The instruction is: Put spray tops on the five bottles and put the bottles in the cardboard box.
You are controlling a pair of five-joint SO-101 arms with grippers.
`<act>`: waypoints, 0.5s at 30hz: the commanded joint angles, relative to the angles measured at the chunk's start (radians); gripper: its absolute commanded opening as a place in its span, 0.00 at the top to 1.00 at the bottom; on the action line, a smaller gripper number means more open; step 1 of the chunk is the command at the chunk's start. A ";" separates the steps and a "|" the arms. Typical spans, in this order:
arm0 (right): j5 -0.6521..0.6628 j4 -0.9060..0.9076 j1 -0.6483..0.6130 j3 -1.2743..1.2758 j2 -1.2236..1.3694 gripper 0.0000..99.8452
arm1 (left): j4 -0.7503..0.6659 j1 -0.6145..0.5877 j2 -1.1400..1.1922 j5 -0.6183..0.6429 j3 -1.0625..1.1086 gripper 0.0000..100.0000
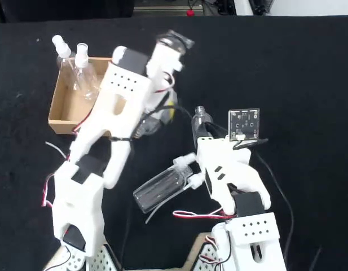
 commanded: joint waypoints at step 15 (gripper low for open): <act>-0.011 -0.023 0.015 -0.031 -0.018 0.99 | 0.008 -0.077 -0.572 -0.020 0.549 0.86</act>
